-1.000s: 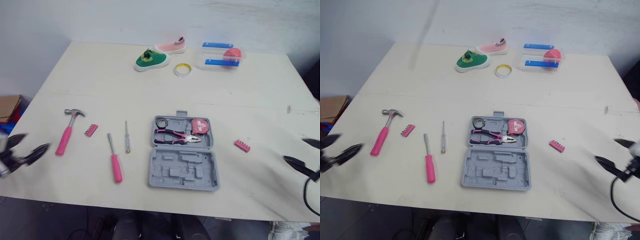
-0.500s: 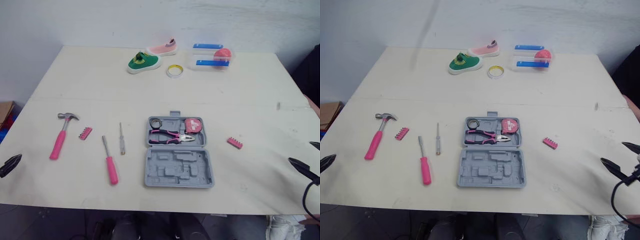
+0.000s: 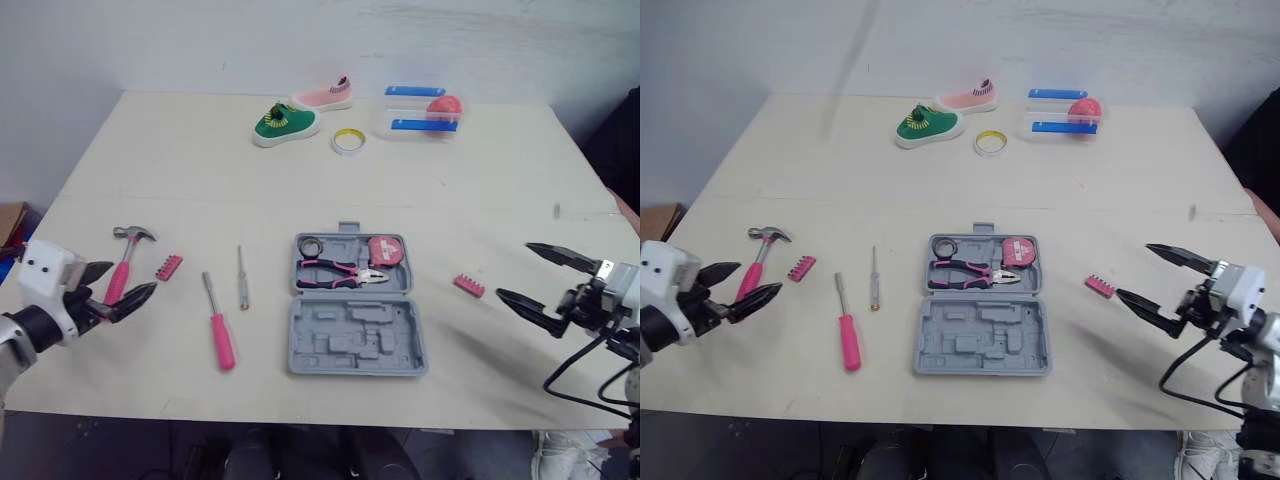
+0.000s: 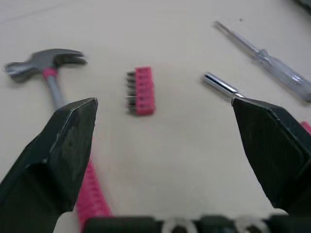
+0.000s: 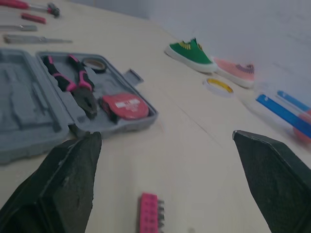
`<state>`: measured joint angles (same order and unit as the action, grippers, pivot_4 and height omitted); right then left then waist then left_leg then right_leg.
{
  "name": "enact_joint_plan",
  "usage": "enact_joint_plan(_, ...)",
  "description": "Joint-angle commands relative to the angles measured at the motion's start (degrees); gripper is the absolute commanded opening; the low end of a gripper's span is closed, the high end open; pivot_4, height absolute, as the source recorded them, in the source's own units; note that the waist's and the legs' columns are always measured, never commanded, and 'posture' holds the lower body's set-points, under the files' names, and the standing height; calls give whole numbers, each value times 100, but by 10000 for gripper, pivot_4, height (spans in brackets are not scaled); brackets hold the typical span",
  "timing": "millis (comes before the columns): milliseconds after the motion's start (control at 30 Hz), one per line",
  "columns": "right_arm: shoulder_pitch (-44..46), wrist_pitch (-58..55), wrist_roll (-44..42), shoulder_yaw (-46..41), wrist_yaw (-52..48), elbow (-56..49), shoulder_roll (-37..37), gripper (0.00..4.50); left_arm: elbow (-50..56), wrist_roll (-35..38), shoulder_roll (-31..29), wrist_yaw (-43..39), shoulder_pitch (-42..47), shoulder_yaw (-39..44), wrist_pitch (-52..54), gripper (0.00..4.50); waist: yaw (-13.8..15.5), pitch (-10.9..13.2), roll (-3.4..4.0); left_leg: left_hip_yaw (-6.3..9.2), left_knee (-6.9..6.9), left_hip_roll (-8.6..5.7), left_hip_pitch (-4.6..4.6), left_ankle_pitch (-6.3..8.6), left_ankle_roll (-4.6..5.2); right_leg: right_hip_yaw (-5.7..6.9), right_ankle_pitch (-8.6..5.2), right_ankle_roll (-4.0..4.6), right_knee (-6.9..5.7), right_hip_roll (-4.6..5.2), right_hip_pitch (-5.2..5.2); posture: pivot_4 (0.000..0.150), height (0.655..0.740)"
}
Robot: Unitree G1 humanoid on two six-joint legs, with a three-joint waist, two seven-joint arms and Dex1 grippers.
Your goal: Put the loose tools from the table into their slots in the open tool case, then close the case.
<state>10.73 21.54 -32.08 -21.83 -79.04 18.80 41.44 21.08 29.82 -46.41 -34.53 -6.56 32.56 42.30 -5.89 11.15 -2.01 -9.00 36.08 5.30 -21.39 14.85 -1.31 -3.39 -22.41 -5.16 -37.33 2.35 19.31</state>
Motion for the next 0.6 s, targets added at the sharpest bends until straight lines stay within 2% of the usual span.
enact_joint_plan(33, 103, -106, -120, 165, -55, -388, -80, 45000, 891, 236, 387, 769, 164, -132, 701, 44644, 30, 0, 1, 0, 0, 0, 0, -2, -3, -1, 0, 0, -1, 0, 0, 1500, 7400)
enact_joint_plan(167, 191, -170, -114, 315, -93, -431, -132, 45000, 1501, 349, 809, 1439, 566, -562, 1451, 44644, 122, 1, 1, 3, 13, -3, -1, -3, -1, -1, 0, 0, -4, 0, -2, 1500, 7400)
enact_joint_plan(300, 303, -254, -99, 442, -126, -442, -177, 45000, 1972, 134, 1350, 2277, 1139, -1495, 2082, 44644, 195, 1, 1, 11, 15, -17, -1, -3, 2, 1, 1, -2, 2, 5, -12, 1500, 7400)
enact_joint_plan(400, 398, -337, -127, 562, -99, -541, -241, 45000, 1879, -347, 1656, 2844, 1505, -2258, 2217, 44644, 221, 1, 2, 11, 16, -17, -1, -1, 1, -1, 2, -4, 13, 2, -15, 1500, 7400)
enact_joint_plan(600, 464, -562, -196, 751, -158, -941, -337, 45000, 1656, -823, 2475, 3648, 1938, -2774, 2622, 44644, 256, 1, 7, 12, 21, -3, -1, -7, -13, -3, 2, -4, 9, -17, -12, 1500, 7400)
